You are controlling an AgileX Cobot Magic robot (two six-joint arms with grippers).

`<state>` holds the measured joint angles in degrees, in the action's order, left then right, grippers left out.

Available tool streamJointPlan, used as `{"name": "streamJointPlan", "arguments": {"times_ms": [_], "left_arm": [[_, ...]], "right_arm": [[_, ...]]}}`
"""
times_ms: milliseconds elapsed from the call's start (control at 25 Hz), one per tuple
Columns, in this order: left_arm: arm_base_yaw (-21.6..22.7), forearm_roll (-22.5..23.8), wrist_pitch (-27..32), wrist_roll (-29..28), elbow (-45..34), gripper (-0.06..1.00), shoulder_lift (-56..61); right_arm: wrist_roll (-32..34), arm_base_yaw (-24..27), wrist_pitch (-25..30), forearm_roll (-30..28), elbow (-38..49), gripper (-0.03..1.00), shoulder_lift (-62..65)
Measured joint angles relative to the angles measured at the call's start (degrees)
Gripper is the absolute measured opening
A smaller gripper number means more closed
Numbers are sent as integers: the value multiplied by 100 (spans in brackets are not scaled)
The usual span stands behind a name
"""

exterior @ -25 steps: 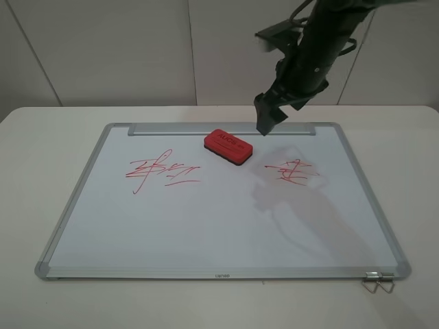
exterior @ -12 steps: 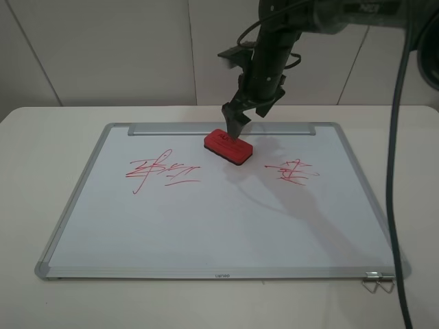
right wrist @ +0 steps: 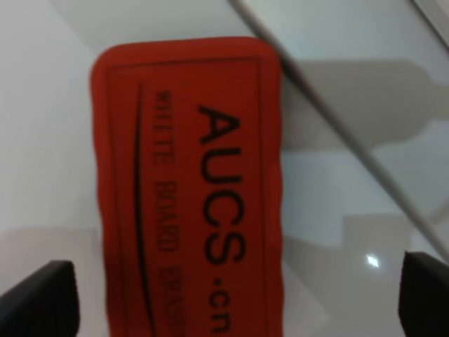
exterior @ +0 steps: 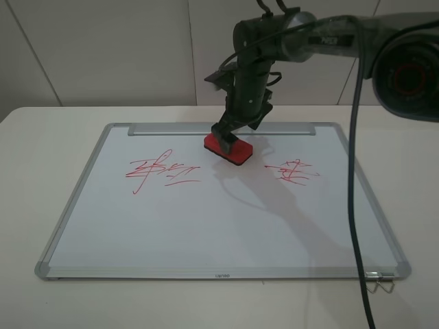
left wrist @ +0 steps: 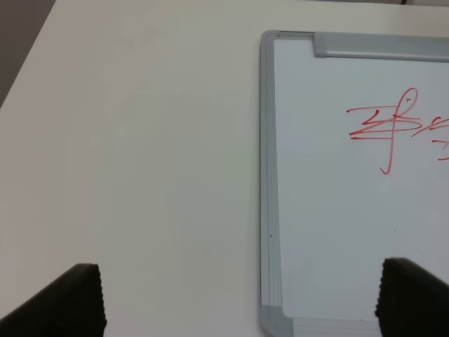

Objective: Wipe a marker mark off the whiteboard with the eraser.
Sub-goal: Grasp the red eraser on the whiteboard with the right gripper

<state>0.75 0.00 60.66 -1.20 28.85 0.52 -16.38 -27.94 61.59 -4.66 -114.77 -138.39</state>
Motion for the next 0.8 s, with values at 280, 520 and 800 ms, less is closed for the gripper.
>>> {"name": "streamJointPlan", "arguments": {"times_ms": [280,520,800], "left_arm": [[0,0,0,0,0,77,0],[0,0,0,0,0,77,0],[0,0,0,0,0,77,0]], "right_arm": [[19,-132,-97,110,0,83,-75],[19,-200,-202,137,0,83,-154],[19,-200,-215,-12,0,83,-182]]}}
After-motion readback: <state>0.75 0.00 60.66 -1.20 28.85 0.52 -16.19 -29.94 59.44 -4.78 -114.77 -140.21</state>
